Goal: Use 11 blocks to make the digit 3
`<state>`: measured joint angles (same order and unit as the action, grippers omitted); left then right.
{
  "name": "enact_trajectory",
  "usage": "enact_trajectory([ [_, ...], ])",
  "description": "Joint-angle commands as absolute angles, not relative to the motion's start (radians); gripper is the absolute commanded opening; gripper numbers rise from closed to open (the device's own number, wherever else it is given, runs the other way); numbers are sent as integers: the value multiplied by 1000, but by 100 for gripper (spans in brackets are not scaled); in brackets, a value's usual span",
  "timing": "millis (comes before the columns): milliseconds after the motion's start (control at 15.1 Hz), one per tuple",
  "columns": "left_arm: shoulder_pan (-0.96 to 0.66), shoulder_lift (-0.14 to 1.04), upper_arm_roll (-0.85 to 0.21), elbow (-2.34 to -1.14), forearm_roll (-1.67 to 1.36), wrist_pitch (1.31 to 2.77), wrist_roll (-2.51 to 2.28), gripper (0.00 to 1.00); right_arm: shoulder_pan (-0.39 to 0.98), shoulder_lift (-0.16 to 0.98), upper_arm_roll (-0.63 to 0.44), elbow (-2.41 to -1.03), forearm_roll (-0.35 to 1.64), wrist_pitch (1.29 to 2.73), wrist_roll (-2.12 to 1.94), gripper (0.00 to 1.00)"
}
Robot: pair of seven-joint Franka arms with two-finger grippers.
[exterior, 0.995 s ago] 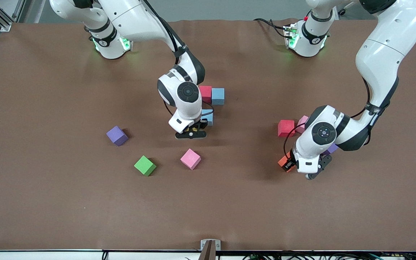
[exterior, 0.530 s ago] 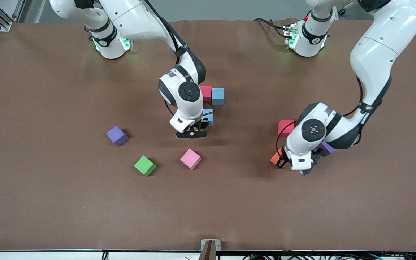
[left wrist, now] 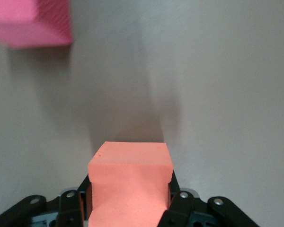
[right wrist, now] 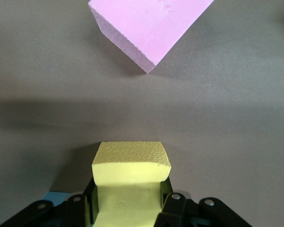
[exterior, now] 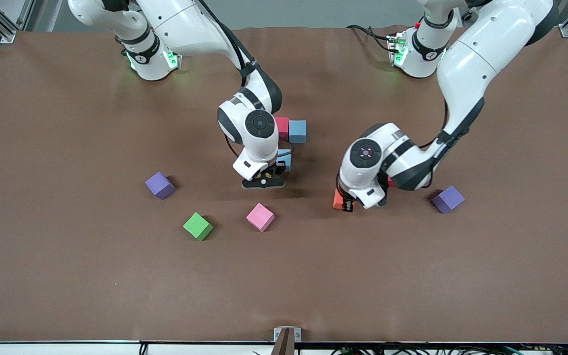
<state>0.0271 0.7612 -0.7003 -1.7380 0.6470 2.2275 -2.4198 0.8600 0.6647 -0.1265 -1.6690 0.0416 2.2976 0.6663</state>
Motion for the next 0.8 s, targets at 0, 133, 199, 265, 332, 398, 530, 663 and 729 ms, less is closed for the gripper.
enact_trajectory([
  [0,-23,706,-698,-1787,647,2203,-2545,50,867,683,-133,-1654,41,2289,649,11],
  [133,-61,699,-698,-1805,647,2203,-2634,50,862,681,-133,-1654,41,2289,643,11],
  [199,-77,699,-698,-1815,649,2203,-2655,50,861,681,-133,-1654,41,2289,641,11],
  [265,-90,701,-698,-1818,649,2203,-2663,50,859,681,-133,-1654,41,2289,641,11],
  [332,-103,706,-698,-1819,647,2204,-2663,50,859,681,-133,-1655,41,2289,643,11],
  [398,-115,709,-698,-1818,640,2204,-2666,50,858,681,-133,-1657,41,2287,644,11],
  [530,-143,713,-698,-1818,638,2207,-2715,50,856,681,-133,-1660,41,2286,647,11],
  [663,-156,725,-698,-1816,638,2214,-2737,50,850,681,-135,-1660,41,2278,647,11],
  [729,-169,727,-698,-1813,637,2217,-2740,50,850,681,-135,-1660,41,2278,649,11],
])
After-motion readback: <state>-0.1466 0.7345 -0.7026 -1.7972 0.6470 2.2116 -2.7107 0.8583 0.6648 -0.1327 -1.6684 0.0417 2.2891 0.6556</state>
